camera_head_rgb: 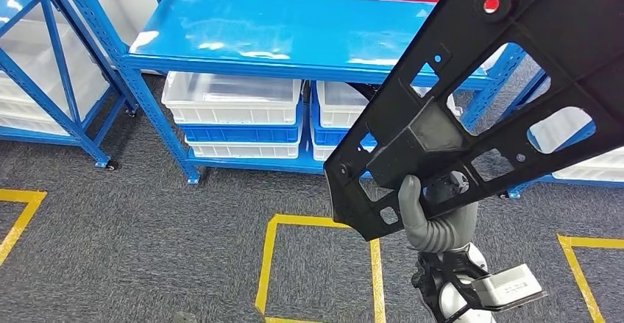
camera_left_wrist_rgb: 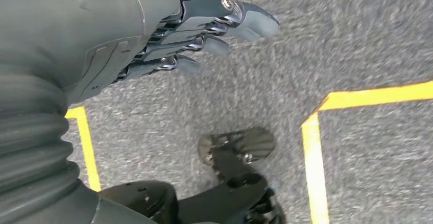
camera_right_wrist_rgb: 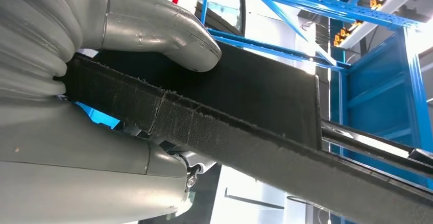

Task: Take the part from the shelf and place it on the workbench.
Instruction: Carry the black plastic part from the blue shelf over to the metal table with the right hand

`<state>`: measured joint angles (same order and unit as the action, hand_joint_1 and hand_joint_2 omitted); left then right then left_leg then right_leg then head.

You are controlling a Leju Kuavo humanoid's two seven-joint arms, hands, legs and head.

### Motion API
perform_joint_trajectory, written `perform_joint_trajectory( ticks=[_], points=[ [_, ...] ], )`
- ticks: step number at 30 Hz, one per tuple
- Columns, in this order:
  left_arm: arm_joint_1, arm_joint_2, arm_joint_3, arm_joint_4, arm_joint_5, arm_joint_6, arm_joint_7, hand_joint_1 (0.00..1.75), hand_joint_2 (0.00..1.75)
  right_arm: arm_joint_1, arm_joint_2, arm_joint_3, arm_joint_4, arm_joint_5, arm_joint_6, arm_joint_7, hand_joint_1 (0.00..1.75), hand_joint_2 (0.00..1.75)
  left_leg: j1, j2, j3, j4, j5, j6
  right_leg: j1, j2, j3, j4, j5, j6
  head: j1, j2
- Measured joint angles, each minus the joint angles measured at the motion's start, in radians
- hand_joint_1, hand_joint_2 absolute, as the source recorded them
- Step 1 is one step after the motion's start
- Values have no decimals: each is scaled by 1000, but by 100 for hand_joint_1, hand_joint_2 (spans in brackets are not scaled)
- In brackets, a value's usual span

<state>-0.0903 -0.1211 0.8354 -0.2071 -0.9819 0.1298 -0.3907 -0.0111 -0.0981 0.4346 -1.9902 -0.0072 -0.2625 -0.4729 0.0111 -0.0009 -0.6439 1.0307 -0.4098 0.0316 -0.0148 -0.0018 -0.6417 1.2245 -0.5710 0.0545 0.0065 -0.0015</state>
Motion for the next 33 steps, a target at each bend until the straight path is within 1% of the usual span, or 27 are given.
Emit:
perform_joint_trajectory(
  ticks=[1,2,3,4,5,7,8,9,10,11,12,13,14,15,17,18,19,22,23,24,25,27,28,29,30,32,33],
  points=[
    [0,-1,0,0,0,0,0,0,175,0,-1,0,0,0,0,-1,175,175,1,-1,-6,0,7,-5,-2,0,53,-81,18,7,0,0],
    [0,-1,0,0,0,-1,0,0,175,0,-1,0,-1,2,1,-1,175,175,-1,-1,-11,1,14,-10,0,0,94,-150,34,9,0,0],
    [0,-2,0,0,0,-2,-1,0,175,-1,-1,0,-2,4,2,-3,175,175,-2,-1,-14,0,20,-17,1,1,124,-202,47,8,-1,0],
    [0,-2,0,0,0,-3,-1,0,175,0,-1,0,-3,6,4,-5,175,175,-4,-1,-15,0,26,-23,4,1,134,-223,53,2,-2,0],
    [0,-1,0,0,0,-3,-1,0,175,0,-2,0,-4,9,6,-6,175,175,-4,-1,-15,-3,32,-30,8,2,129,-222,59,-5,-3,0],
    [1,-1,0,0,0,-4,-1,0,175,1,-3,0,-4,12,9,-7,175,175,0,-1,-19,0,35,-42,4,1,125,-223,73,-22,-4,0],
    [2,-1,0,0,0,-4,-1,0,175,1,-4,0,-4,13,9,-7,175,175,2,-2,-27,16,19,-47,2,0,123,-224,81,-31,-5,0],
    [2,-1,0,0,0,-4,-1,0,175,1,-3,0,-4,13,10,-7,175,175,3,-2,-43,56,-14,-50,-1,-1,119,-226,89,-40,-7,0],
    [2,0,0,0,0,-4,-1,0,175,1,-3,0,-4,13,10,-8,175,175,4,-2,-64,115,-58,-51,0,-2,114,-225,96,-46,-9,0],
    [3,-1,0,0,0,-5,-1,0,175,2,-3,0,-4,13,10,-8,175,175,4,-3,-87,185,-102,-53,2,-3,106,-224,102,-50,-10,0],
    [3,-1,0,0,0,-5,-1,0,175,3,-3,0,-4,13,10,-8,175,175,4,-3,-103,247,-134,-55,4,-3,99,-223,108,-51,-10,0],
    [3,-1,0,0,0,-5,-1,0,175,4,-3,0,-4,13,10,-8,175,175,4,-2,-105,281,-148,-55,6,-3,92,-223,113,-52,-10,0],
    [4,-1,0,0,0,-5,-1,0,175,5,-3,0,-4,13,10,-8,175,175,4,-2,-87,274,-144,-55,7,-3,86,-222,117,-51,-10,0],
    [4,-1,0,0,0,-5,-1,0,175,6,-3,0,-4,13,10,-8,175,175,4,-2,-49,228,-125,-53,8,-2,82,-221,120,-49,-11,0],
    [2,0,0,0,0,-6,-1,0,175,6,-3,0,-5,16,11,-8,175,175,3,-3,46,90,-86,-46,10,-2,76,-214,124,-44,-11,0],
    [1,0,0,0,0,-6,-2,0,175,6,-3,0,-5,18,11,-8,175,175,1,-4,76,40,-76,-42,12,-2,73,-211,125,-41,-10,0],
    [0,0,0,0,0,-7,-3,0,175,6,-3,0,-5,20,11,-9,175,175,-2,-4,88,15,-73,-37,13,-2,69,-208,128,-36,-9,0],
    [1,0,0,0,-1,-7,-7,0,175,7,-4,0,-5,28,12,-11,175,175,-9,-3,78,3,-59,-16,11,-2,54,-204,136,-19,-10,0],
    [1,0,0,0,-1,-8,-8,0,175,8,-4,0,-5,30,12,-12,175,175,-7,-2,72,-1,-51,-8,10,-1,44,-192,126,-16,-10,0],
    [0,0,0,0,-1,-9,-8,0,175,9,-4,0,-5,31,12,-13,175,175,-5,-1,65,-5,-42,-1,11,0,28,-163,104,-17,-7,0],
    [0,1,0,0,-2,-11,-8,0,175,10,-4,-1,-6,32,12,-14,175,175,-3,0,57,-6,-34,4,10,0,5,-114,72,-19,-5,0],
    [0,1,0,0,-2,-16,-9,0,175,13,-5,-1,-6,36,12,-16,175,175,-3,1,34,-6,-19,8,7,1,-45,16,6,-21,-1,0],
    [1,1,0,0,-2,-19,-9,0,175,16,-6,-1,-6,39,12,-17,175,175,-3,1,23,-6,-12,7,4,1,-59,63,-13,-17,-1,0],
    [3,1,0,0,-2,-24,-9,0,175,19,-8,-1,-6,43,12,-19,175,175,-2,1,12,-5,-4,5,2,0,-54,73,-19,-10,-1,0],
    [4,1,0,0,-2,-29,-9,0,175,22,-9,-1,-6,46,12,-20,175,175,-1,1,4,-5,4,3,0,0,-28,43,-11,-1,0,0],
    [7,1,0,0,-2,-37,-7,0,175,24,-11,-2,-7,53,12,-22,175,175,0,1,-11,-5,18,-7,-5,0,70,-109,24,15,0,0],
    [8,2,0,0,-2,-40,-6,0,175,25,-11,-2,-9,57,12,-22,175,175,-1,1,-16,-5,24,-12,-4,0,107,-173,40,16,0,0]
  ],
)
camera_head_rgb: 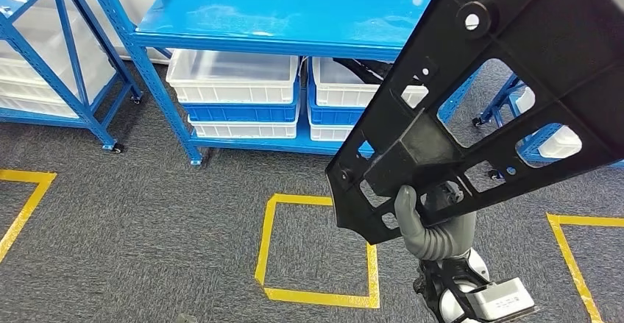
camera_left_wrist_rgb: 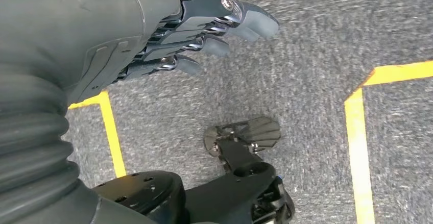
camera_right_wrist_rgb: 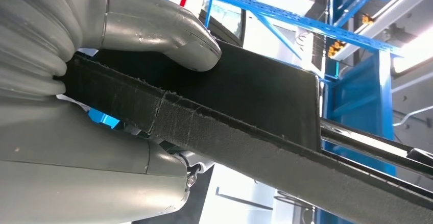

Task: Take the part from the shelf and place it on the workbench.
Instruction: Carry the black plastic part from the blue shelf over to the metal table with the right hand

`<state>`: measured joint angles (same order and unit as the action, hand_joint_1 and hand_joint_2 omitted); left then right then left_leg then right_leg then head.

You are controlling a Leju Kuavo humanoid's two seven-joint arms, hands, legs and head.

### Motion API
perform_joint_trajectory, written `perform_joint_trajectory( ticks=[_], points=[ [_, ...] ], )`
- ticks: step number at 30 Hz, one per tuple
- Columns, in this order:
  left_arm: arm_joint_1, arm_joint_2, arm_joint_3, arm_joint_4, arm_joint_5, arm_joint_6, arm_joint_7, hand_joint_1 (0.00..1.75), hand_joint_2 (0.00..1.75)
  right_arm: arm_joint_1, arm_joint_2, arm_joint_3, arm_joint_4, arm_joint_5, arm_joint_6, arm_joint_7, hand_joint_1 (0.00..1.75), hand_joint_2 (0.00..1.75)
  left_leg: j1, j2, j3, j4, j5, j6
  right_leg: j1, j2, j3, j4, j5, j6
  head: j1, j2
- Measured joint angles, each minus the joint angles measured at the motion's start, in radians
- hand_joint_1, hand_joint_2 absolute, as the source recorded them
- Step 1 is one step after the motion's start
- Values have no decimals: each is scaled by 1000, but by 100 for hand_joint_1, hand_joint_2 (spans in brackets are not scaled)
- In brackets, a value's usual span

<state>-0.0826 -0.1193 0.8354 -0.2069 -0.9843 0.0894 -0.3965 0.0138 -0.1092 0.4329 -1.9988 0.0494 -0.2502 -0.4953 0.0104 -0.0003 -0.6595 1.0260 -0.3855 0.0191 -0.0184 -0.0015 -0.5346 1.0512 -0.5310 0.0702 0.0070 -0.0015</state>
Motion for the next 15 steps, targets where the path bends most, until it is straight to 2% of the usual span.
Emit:
perform_joint_trajectory(
  ticks=[1,4,6,8,9,11,12,13,15],
  points=[
    [1,1,0,0,0,-5,2,0,175,1,0,0,-2,4,0,-1,175,175,-1,0,-3,0,6,-7,2,1,24,-44,12,-4,-1,0],
    [4,3,0,0,-4,-18,7,0,175,4,-2,-1,-5,12,0,-4,175,175,0,1,0,-10,20,-27,11,3,23,-56,27,-32,-3,0],
    [7,5,0,0,-9,-25,9,0,175,6,-3,-2,-6,19,-1,-5,175,175,1,2,1,-21,15,-20,9,3,20,-62,37,-38,-5,0],
    [10,7,0,0,-11,-29,9,0,175,9,-3,-3,-7,26,-2,-6,175,175,1,2,0,-28,2,-5,6,3,16,-65,45,-42,-6,0],
    [11,8,0,0,-11,-29,9,0,175,11,-3,-4,-8,29,-4,-6,175,175,1,2,0,-29,3,0,8,3,14,-65,47,-46,-7,0],
    [14,8,3,0,-7,-26,9,0,175,15,-3,-5,-8,35,-7,-6,175,175,2,1,1,-35,30,8,12,3,12,-64,50,-51,-6,0],
    [15,8,5,0,-5,-22,8,0,175,18,-3,-6,-8,38,-10,-6,175,175,3,1,2,-39,44,8,13,3,11,-64,51,-52,-6,0],
    [15,8,8,0,-3,-18,8,0,175,20,-3,-6,-8,40,-12,-6,175,175,3,1,2,-42,56,3,14,3,10,-63,52,-53,-6,0],
    [16,8,9,0,-3,-11,7,0,175,24,-3,-7,-8,43,-15,-6,175,175,4,1,2,-45,60,-13,15,3,8,-62,52,-53,-6,0]
  ],
)
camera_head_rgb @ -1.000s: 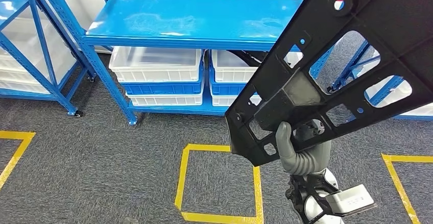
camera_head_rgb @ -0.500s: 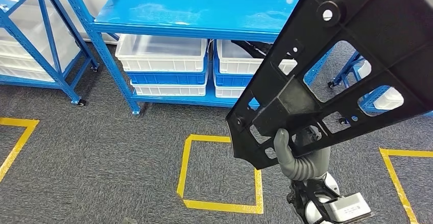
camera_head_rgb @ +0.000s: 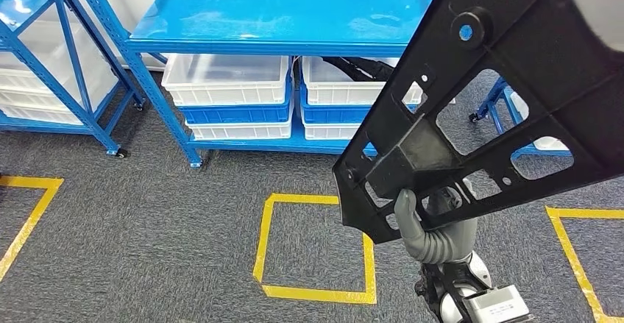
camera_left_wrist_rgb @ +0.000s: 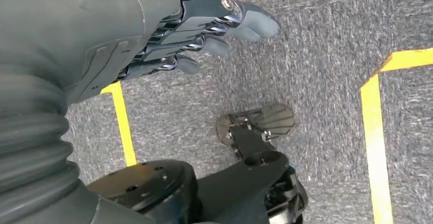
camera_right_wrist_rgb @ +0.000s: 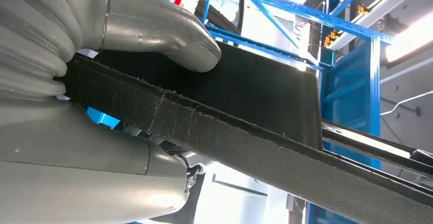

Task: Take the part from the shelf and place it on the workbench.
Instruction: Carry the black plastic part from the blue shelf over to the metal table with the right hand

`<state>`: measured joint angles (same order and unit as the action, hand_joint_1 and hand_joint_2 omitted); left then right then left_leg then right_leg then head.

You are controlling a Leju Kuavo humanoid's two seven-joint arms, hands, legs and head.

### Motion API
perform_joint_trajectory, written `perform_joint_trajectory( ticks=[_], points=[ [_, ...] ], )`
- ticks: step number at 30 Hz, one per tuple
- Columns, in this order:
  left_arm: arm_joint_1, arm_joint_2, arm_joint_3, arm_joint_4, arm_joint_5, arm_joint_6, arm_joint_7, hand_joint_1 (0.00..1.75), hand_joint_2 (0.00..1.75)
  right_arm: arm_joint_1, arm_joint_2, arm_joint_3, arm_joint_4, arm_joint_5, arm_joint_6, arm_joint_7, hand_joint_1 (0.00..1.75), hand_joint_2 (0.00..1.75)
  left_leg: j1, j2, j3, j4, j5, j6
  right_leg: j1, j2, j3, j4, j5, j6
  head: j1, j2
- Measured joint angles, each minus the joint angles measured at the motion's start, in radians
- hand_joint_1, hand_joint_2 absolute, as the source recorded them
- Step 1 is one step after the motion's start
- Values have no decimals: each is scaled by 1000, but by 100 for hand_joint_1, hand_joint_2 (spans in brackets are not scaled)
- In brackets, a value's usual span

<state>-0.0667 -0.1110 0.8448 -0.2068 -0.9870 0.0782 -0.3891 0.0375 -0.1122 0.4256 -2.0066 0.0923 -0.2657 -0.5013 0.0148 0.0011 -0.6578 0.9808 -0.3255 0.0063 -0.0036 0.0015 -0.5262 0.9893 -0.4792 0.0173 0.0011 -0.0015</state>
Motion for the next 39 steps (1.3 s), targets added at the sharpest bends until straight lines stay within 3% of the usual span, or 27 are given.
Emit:
perform_joint_trajectory(
  ticks=[7,16,18,20,22,25,26,27,28,30,31,32,34,36,37,39],
  points=[
    [1,2,0,0,-9,1,0,0,175,3,0,-1,0,2,-1,0,175,175,-1,0,-8,-1,-1,-12,-1,0,-9,1,0,0,0,0],
    [6,5,-15,0,-74,59,-17,0,175,15,0,-2,0,21,-15,-2,175,175,-5,-1,-14,0,0,-15,-6,-1,-14,1,1,2,0,0],
    [8,9,-21,0,-84,49,2,0,175,17,0,-2,0,40,-18,-6,175,175,-8,-1,-16,2,-2,-11,-12,-2,-9,-4,4,7,0,0],
    [9,13,-28,0,-93,46,17,0,175,19,0,-2,-3,59,-21,-9,175,175,-6,-2,-7,-16,3,2,-15,-3,0,-12,8,16,-2,0],
    [10,12,-31,0,-98,52,24,0,175,20,-2,-2,-7,77,-28,-12,175,175,2,-1,14,-54,21,15,-9,-3,-8,14,-11,18,-2,0],
    [9,10,-31,0,-99,59,27,0,175,23,-7,0,-8,94,-36,-13,175,175,14,-1,14,-73,37,14,-17,0,-85,179,-99,17,1,0],
    [9,10,-31,0,-97,58,27,0,175,24,-9,0,-8,97,-37,-13,175,175,17,-2,7,-73,41,9,-24,0,-105,225,-119,23,1,0],
    [9,9,-30,0,-95,56,27,0,175,25,-10,1,-8,98,-38,-13,175,175,22,-3,-1,-72,45,2,-32,0,-108,236,-123,35,1,0],
    [9,9,-30,0,-93,55,27,0,175,26,-12,1,-8,99,-38,-13,175,175,29,-5,-10,-69,50,-6,-41,-1,-90,208,-112,52,1,0],
    [9,11,-30,-1,-89,54,27,0,175,25,-14,1,-7,99,-39,-13,175,175,41,-9,-34,-48,56,-31,-60,-2,-25,89,-73,91,3,0],
    [9,12,-30,-1,-87,53,27,0,175,25,-14,2,-7,99,-39,-13,175,175,45,-10,-46,-30,53,-45,-66,-3,-5,45,-57,97,6,0],
    [10,14,-30,-1,-85,54,26,0,175,25,-15,3,-8,100,-39,-13,175,175,46,-11,-52,-16,49,-58,-67,-5,1,30,-48,92,6,0],
    [12,14,-30,0,-82,53,24,0,175,26,-16,4,-8,101,-39,-11,175,175,49,-8,-50,-8,42,-75,-61,-8,-8,44,-41,57,1,0],
    [12,10,-30,2,-81,51,21,0,175,23,-17,4,-8,102,-39,-10,175,175,55,-4,-47,-2,29,-78,-54,-10,-10,51,-32,31,-9,0],
    [13,9,-30,3,-79,50,18,0,175,22,-17,4,-8,102,-39,-10,175,175,56,-2,-57,27,1,-75,-51,-11,-12,51,-27,22,-12,0],
    [12,9,-29,4,-73,49,12,0,175,22,-17,4,-8,102,-39,-9,175,175,48,1,-103,155,-92,-63,-43,-13,-16,51,-18,10,-16,0]
  ],
)
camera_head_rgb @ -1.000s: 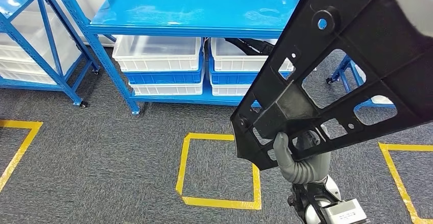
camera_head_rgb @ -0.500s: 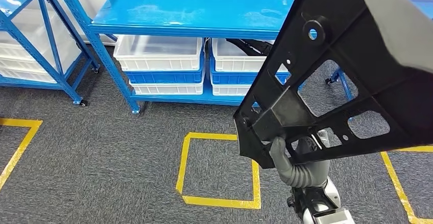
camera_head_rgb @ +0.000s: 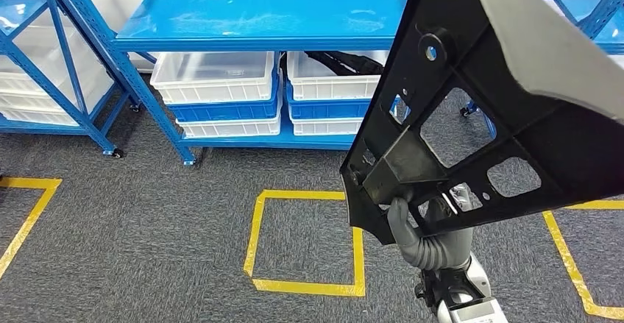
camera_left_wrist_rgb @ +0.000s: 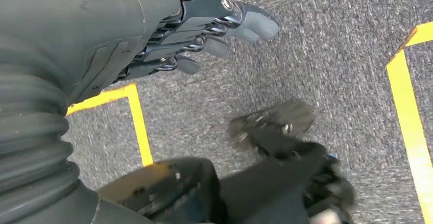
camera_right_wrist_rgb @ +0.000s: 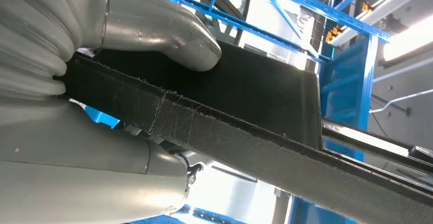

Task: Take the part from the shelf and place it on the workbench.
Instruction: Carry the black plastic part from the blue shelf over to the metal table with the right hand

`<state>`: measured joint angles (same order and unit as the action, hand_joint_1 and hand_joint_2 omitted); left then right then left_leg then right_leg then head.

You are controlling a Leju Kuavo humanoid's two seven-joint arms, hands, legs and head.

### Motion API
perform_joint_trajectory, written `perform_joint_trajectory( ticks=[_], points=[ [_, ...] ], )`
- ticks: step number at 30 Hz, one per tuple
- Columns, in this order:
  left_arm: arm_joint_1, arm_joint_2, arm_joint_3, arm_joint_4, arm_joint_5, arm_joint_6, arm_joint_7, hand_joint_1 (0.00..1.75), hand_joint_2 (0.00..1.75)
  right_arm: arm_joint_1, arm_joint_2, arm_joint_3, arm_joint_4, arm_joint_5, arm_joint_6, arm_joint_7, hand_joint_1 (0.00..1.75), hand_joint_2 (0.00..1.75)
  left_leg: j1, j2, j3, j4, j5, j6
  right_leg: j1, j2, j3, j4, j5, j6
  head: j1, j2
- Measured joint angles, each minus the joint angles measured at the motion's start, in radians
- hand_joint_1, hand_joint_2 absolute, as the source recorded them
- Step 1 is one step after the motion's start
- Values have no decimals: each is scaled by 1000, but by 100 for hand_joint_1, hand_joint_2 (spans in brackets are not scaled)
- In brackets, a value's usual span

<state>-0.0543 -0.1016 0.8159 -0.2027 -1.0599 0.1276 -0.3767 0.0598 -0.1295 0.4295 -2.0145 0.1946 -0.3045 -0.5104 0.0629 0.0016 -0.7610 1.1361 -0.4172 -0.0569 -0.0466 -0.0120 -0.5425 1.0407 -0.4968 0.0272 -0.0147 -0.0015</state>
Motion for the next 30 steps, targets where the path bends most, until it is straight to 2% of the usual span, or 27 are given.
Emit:
perform_joint_trajectory(
  ticks=[1,2,3,4,5,7,8,9,11,13,14,17,18,19,20,21,22,23,24,27,29,30],
  points=[
    [0,0,1,0,3,0,-3,0,175,1,0,0,0,0,0,0,175,175,-7,0,-28,83,-47,6,6,-1,-4,1,3,-3,-1,0],
    [0,0,1,0,5,0,-5,0,175,2,0,0,0,0,0,0,175,175,-13,-1,-48,153,-81,13,13,-3,-7,1,4,-5,-1,0],
    [0,0,2,0,7,0,-6,0,175,3,-1,0,0,0,0,0,175,175,-20,-1,-51,190,-97,22,20,-5,-9,1,5,-6,-1,0],
    [0,0,2,0,7,0,-8,0,175,3,-1,0,0,0,0,0,175,175,-28,-1,-36,189,-97,34,26,-6,-9,1,5,-7,-1,0],
    [0,0,2,0,8,0,-9,0,175,3,-1,0,0,0,0,0,175,175,-37,0,-1,143,-81,49,31,-7,-9,1,5,-7,-1,0],
    [-1,1,3,0,9,0,-12,0,175,3,-1,0,0,0,0,0,175,175,-58,7,87,7,-43,79,38,-8,-8,2,4,-7,0,0],
    [-2,2,3,0,9,0,-13,0,175,3,-1,0,0,1,0,0,175,175,-67,12,117,-44,-31,88,40,-8,-8,2,3,-6,0,0],
    [-3,3,3,0,10,0,-14,0,175,3,-1,0,0,1,0,1,175,175,-75,16,130,-69,-29,92,41,-10,-9,2,2,-4,0,0],
    [-4,5,4,0,12,1,-15,0,175,4,-2,0,0,1,0,2,175,175,-81,14,131,-80,-27,93,40,-15,-8,-2,2,0,-1,0],
    [-4,5,5,0,12,0,-16,0,175,3,-3,0,-1,1,0,3,175,175,-77,9,135,-93,-20,98,38,-12,-18,13,-11,4,0,0],
    [-5,5,6,0,12,0,-16,0,175,3,-4,0,-1,1,0,3,175,175,-73,7,137,-100,-16,102,37,-7,-34,45,-29,5,2,0],
    [-8,5,9,0,12,-2,-18,0,175,4,-7,1,0,1,0,3,175,175,-71,-4,135,-103,-13,106,35,4,-120,217,-97,1,2,0],
    [-8,5,10,0,12,-3,-18,0,175,5,-8,1,0,2,0,3,175,175,-71,-7,134,-103,-12,106,35,5,-139,252,-104,5,2,0],
    [-8,4,11,0,12,-4,-18,0,175,5,-9,1,0,2,0,4,175,175,-71,-11,133,-102,-12,106,34,6,-141,252,-97,12,2,0],
    [-7,4,11,1,12,-5,-18,0,175,5,-9,2,0,2,0,4,175,175,-70,-15,133,-102,-11,105,33,6,-125,217,-77,22,2,0],
    [-7,3,12,1,12,-6,-18,0,175,5,-9,2,0,2,0,5,175,175,-69,-19,133,-102,-10,103,31,7,-95,154,-50,31,2,0],
    [-7,2,13,1,12,-6,-18,0,175,4,-10,2,0,3,0,5,175,175,-69,-23,133,-101,-9,101,30,11,-62,86,-25,37,3,0],
    [-8,1,14,1,12,-7,-18,0,175,4,-10,3,0,4,0,6,175,175,-71,-26,132,-100,-8,97,29,14,-36,32,-5,35,2,0],
    [-8,1,14,1,12,-8,-18,0,175,4,-10,3,0,5,0,6,175,175,-73,-28,131,-99,-6,94,29,17,-20,-1,6,31,1,0],
    [-6,1,17,1,12,-9,-19,0,175,4,-11,4,-1,8,0,6,175,175,-74,-29,127,-100,0,79,32,16,-13,-15,20,9,0,0],
    [-6,2,18,1,11,-9,-20,0,175,3,-12,4,-1,8,0,6,175,175,-71,-24,114,-69,-23,68,27,11,-14,-17,26,-2,-2,0],
    [-6,2,18,1,10,-9,-20,0,175,3,-12,4,-1,8,0,6,175,175,-68,-20,97,-27,-51,63,25,8,-14,-18,27,-6,-4,0]
  ],
)
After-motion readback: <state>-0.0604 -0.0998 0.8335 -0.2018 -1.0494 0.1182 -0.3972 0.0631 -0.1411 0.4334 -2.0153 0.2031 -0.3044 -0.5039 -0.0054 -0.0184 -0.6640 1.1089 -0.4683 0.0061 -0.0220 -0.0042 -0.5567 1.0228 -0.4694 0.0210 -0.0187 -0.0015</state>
